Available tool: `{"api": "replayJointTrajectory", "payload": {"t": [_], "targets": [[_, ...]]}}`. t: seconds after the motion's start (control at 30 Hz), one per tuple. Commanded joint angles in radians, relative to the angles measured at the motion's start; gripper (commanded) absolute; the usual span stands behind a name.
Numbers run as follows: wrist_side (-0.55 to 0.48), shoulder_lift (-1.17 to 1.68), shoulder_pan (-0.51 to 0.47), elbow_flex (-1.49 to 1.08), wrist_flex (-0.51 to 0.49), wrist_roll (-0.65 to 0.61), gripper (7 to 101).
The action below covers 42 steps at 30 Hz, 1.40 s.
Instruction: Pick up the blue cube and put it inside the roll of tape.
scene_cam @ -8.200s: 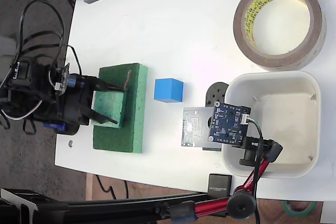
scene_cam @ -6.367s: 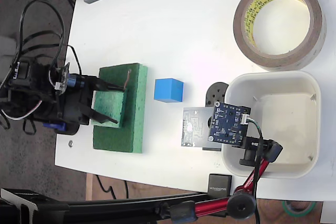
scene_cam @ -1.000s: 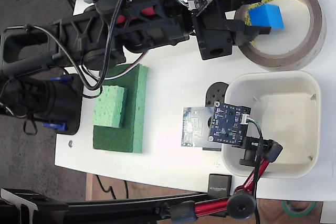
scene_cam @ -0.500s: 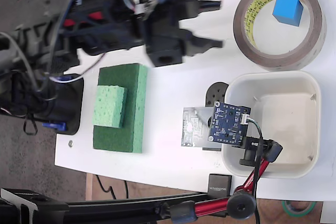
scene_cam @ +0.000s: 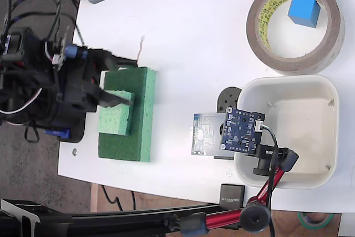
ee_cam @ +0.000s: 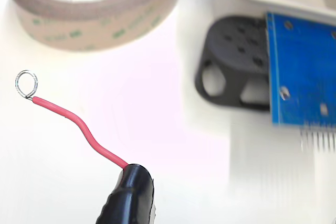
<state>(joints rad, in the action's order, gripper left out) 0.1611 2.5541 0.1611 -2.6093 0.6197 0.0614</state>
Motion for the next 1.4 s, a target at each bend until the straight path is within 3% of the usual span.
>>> {"api": "replayJointTrajectory", "payload": {"t": [0.03,0.27,1.4], "targets": [[0.005,0.183,-0.009,-0.064,0.069,0.000,100.0],[-0.037,0.502,-0.054,-0.267,0.179,0.000,100.0],[0.011,0.500,-0.054,-0.383,0.155,0.032,100.3]]}}
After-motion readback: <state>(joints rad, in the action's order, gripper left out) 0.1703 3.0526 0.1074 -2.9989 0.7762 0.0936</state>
